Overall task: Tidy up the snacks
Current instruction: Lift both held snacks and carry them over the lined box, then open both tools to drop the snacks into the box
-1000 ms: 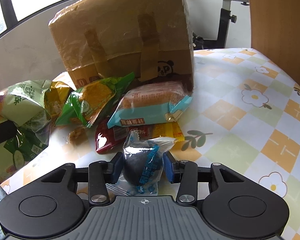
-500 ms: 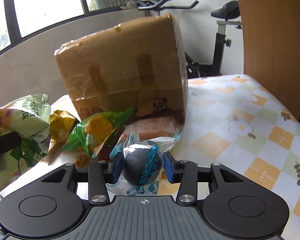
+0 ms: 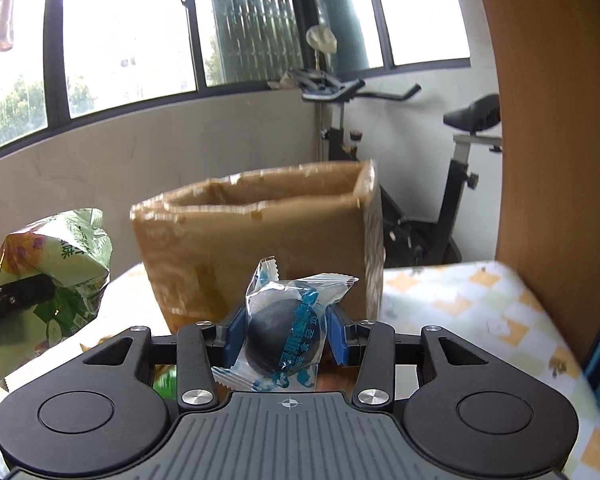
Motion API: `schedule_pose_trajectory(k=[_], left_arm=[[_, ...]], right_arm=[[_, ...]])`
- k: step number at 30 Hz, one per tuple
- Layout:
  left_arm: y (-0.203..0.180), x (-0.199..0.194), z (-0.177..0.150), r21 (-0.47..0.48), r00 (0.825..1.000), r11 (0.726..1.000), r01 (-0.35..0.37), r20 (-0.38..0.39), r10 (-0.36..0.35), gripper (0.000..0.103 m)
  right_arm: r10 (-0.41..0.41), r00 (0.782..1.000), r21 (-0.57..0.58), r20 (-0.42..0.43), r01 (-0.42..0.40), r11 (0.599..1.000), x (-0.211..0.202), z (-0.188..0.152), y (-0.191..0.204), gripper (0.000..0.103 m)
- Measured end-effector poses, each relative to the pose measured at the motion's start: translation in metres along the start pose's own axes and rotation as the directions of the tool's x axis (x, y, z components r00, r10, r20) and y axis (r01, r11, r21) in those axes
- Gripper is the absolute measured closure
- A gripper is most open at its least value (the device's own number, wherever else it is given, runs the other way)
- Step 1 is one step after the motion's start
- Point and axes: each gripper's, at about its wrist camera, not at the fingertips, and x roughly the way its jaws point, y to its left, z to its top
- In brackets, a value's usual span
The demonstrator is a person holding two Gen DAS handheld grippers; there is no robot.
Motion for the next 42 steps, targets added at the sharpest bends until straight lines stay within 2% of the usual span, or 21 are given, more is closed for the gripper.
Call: schedule_pose_trajectory(k=[5,11,20,24,32,35,36,42], left_arm=[[-0.001,0.014,0.025,-0.006,1.000,1.000,-0.003,0.024,0.003,0.017],[-0.014,0.042,0.050,0.032,0.999,0.999,-0.003,0.033,0.002,0.017],[-0.026,0.104,0.076,-0.019,0.999,1.000,0.018,-0.030,-0.019,0.017],[-0.026,0.133,0.078,-0.053,0.998,0.998,0.018,-0.064,-0.021,0.017],[-0.023,0.175,0.087,-0.096,0.994,0.995,-0.004,-0.105,-0.006,0.017],[-0.024,0.187,0.087,-0.080,0.991,0.997,-0.016,-0.135,0.005,0.017],[-0.025,0.192,0.088,-0.090,0.998,0.996,0.000,-0.056,-0.005,0.016],[-0.033,0.204,0.083,-0.020,0.995,1.000,-0.013,-0.102,0.011,0.015]], right_arm=[[0.026,0.999,-0.039,0.040,-0.024,0.999,0.007,0.032,-0.004,0.064],[0.060,0.995,-0.040,0.076,-0.057,0.998,0.024,0.069,-0.011,0.064],[0.026,0.992,-0.053,0.124,-0.019,0.998,0.074,0.100,-0.030,0.064],[0.003,0.992,-0.048,0.129,0.003,0.999,0.100,0.108,-0.037,0.064],[-0.013,0.997,-0.072,0.073,0.018,0.997,0.141,0.106,-0.033,0.063],[-0.014,0.999,-0.073,0.051,0.018,0.997,0.150,0.103,-0.029,0.063],[-0.015,0.999,-0.078,0.044,0.018,0.997,0.153,0.102,-0.028,0.063],[-0.015,1.000,-0.085,0.009,0.016,0.996,0.161,0.094,-0.026,0.063]])
